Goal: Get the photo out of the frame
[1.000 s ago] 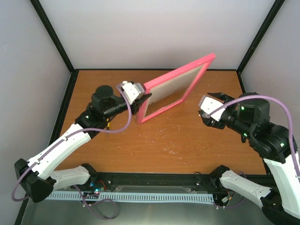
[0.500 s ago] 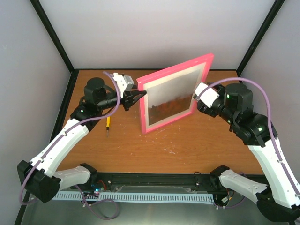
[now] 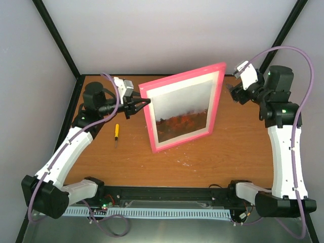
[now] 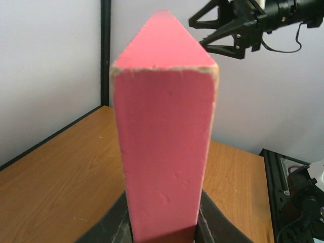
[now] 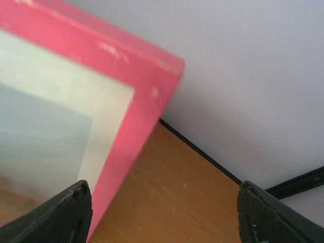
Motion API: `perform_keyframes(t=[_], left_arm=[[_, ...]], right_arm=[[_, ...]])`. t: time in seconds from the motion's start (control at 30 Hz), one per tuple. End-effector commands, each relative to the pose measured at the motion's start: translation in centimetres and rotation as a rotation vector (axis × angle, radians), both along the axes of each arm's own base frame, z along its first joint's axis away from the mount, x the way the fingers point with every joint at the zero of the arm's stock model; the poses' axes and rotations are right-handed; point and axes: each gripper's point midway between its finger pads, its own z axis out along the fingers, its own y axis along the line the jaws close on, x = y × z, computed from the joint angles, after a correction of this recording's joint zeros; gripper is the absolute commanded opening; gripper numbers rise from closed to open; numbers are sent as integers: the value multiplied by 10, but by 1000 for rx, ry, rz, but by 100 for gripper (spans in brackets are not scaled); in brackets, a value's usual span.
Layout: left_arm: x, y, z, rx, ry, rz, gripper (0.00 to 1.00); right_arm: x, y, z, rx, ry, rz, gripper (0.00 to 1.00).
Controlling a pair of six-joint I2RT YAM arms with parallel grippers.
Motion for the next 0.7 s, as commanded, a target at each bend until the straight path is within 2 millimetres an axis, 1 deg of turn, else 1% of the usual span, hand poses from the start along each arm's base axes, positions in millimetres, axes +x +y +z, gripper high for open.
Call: perform_keyframes(t=[0.0,0.1,0.2,0.23,0.27,0.3,0.37,0.43,0.57,0.67], left_arm=[[-3,7,21,-60,-27,-84,1],[1,3,16,-53,7,-122,1],[6,0,10,-32,20,-152,1],[8,0,8,-30,24,-150,1],[10,0,6,-28,25,-147,1],[12,0,5,-28,25,-144,1],[14,-1,2,-26,29,-142,1],[14,-1,1,-26,31,-148,1],[16,-1,-3,-24,35,-150,1],[18,-2,-6,-21,42,-152,1]], right_arm=[[-9,14,-8,104,48,145,78],[-10,19,-27,114,108,191,82],[-8,21,-35,161,161,235,85],[-7,20,-35,191,180,247,88],[-3,13,-35,228,195,246,90],[0,9,-36,269,214,256,90],[6,1,-41,343,257,294,91],[9,-2,-47,389,293,341,91],[7,6,-67,445,377,464,90],[7,11,-76,519,440,527,87]])
